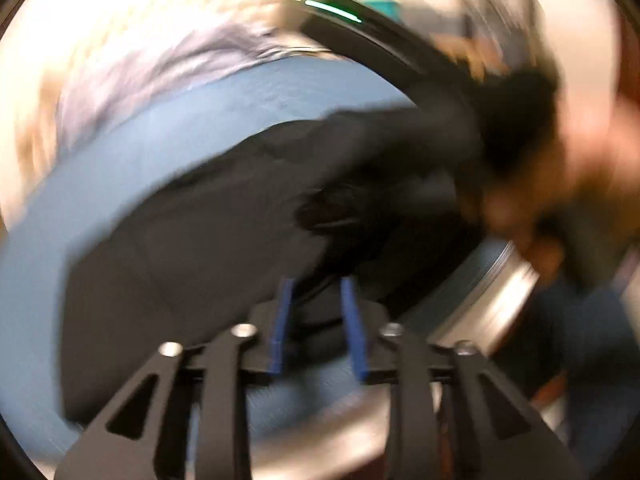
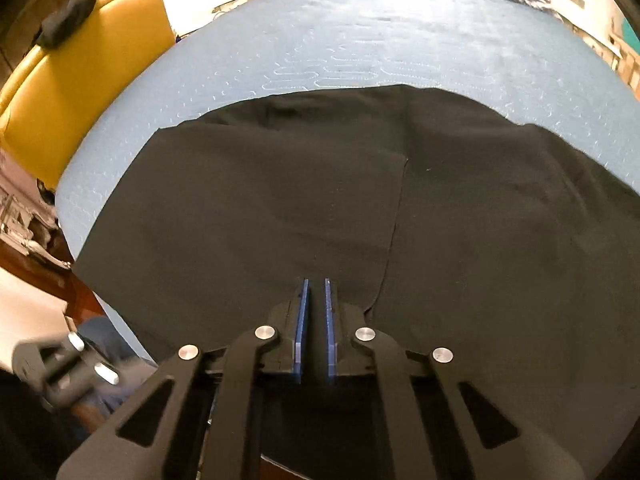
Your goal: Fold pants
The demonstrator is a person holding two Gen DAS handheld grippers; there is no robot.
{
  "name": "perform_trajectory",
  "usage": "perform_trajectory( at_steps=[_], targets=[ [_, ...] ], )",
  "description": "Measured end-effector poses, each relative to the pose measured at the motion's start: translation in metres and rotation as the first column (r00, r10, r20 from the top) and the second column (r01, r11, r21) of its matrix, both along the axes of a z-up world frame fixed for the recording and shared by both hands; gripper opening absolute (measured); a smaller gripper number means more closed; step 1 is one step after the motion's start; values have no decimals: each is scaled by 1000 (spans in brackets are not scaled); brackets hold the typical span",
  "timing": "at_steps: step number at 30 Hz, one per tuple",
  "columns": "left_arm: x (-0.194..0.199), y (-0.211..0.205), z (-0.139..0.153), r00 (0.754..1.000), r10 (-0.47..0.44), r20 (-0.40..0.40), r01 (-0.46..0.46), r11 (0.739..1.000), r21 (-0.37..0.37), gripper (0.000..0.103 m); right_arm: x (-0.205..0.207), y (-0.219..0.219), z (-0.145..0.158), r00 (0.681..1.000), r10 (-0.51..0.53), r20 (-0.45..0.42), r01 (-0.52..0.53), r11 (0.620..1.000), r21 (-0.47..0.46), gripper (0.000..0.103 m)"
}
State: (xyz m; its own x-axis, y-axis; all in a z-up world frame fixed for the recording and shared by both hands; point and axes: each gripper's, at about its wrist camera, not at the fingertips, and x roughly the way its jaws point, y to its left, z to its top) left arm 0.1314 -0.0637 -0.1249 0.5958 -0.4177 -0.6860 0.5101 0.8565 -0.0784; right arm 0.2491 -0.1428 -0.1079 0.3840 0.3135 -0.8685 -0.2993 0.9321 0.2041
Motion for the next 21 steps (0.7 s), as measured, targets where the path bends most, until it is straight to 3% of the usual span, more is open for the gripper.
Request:
perform_trajectory(
  at_steps=[1, 2, 4, 7, 9, 11, 18, 20, 21],
  targets=[
    [4, 16, 4, 997, 61, -36, -63, 996, -60, 33, -1, 2, 0, 1000, 3, 8, -3, 1000, -20, 0],
    [7, 27, 7, 992, 117, -42, -120, 990, -70, 33, -2, 4, 1, 1000, 8, 14, -8, 999, -33, 0],
    [18, 42, 12, 977, 211, -23, -212, 977, -30, 33, -4, 9, 0, 1000, 14, 25, -12, 998, -61, 0],
    [40, 54, -3, 946, 304, -112, -294, 951, 98, 34, -6, 15, 2, 999, 19, 33, -16, 994, -105, 0],
    [44, 57, -11, 932, 312, -185, -289, 947, 139, 37, -4, 16, -1, 999, 24, 35, -20, 993, -113, 0],
    [41, 58, -6, 920, 345, -185, -313, 932, 182, 49, -4, 15, -4, 999, 31, 40, -26, 993, -118, 0],
    [38, 60, -4, 885, 400, -237, -359, 912, 200, 51, -1, 21, 0, 999, 34, 18, -31, 985, -172, 0],
    [37, 59, -4, 882, 407, -239, -361, 908, 213, 51, 1, 24, 9, 1000, 11, 5, -10, 982, -191, 9],
    [36, 60, -6, 880, 410, -241, -364, 907, 214, 51, 1, 24, 19, 999, 10, 34, -3, 982, -187, 25]
  ],
)
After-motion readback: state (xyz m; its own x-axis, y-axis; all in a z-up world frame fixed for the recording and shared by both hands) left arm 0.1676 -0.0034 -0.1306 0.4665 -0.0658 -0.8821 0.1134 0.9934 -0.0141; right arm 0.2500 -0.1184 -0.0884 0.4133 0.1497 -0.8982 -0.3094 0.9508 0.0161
